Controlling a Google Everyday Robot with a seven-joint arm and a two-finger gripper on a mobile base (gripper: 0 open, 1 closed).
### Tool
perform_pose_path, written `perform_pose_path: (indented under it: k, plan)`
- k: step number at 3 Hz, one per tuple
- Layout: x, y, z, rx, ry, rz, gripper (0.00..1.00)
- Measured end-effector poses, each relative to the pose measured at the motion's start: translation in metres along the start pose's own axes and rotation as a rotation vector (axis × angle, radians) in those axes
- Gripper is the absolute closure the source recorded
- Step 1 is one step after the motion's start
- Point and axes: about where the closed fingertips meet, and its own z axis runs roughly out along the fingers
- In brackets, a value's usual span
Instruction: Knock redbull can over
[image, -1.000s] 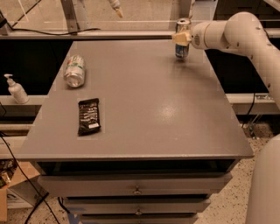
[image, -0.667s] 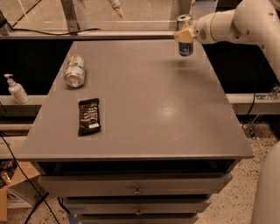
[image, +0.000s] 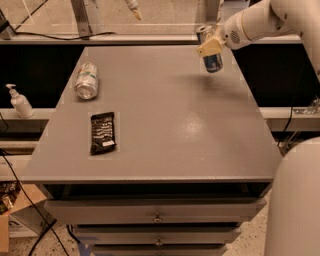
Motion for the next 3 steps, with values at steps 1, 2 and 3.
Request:
perform_pose_path:
  k: [1, 2, 3]
  plan:
    - [0.013, 0.036, 0.007, -0.139, 0.111, -0.051, 0.83]
    - [0.031, 0.077, 0.010, -0.280, 0.244, -0.110, 0.59]
    - [0.040, 0.102, 0.010, -0.363, 0.323, -0.152, 0.36]
